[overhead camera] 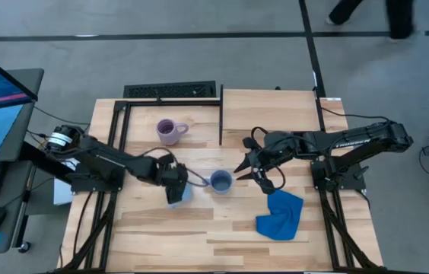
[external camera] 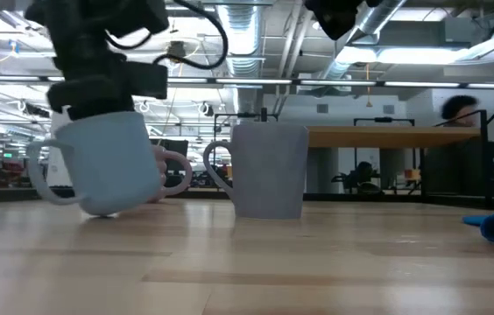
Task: Stack small to large cups/mugs on shelf
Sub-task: Put the light blue mug on the shelf
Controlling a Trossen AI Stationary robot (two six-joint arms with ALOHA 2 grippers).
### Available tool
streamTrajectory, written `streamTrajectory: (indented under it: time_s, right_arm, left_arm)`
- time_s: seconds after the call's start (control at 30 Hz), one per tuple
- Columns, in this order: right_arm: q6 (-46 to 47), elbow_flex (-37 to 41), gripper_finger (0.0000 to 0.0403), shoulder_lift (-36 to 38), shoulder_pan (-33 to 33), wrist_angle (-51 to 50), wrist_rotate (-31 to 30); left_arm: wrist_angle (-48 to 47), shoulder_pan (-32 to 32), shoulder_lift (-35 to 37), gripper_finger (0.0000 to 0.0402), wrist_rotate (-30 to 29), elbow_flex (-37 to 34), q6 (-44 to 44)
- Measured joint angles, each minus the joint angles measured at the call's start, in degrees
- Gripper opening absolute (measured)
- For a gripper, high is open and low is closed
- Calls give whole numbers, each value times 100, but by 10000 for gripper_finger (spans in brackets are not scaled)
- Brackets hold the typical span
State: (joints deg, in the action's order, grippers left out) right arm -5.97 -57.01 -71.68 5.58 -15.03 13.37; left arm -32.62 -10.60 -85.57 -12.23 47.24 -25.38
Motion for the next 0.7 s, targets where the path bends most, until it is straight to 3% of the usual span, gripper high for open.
streamTrajectory:
  time_s: [0.2, 0.47, 0.7]
  right_arm:
    - [3, 0, 139, 0, 0, -209, 0]
    - [40, 0, 138, 0, 0, -598, 0]
    - [-142, 41, 137, 437, -98, -1036, -127]
  left_arm:
    - [-98, 608, 358, 2, 887, 451, 439]
    - [-1131, 995, 539, 1, 536, 2018, 1132]
    - [-975, 1134, 482, 0, 516, 2919, 1566]
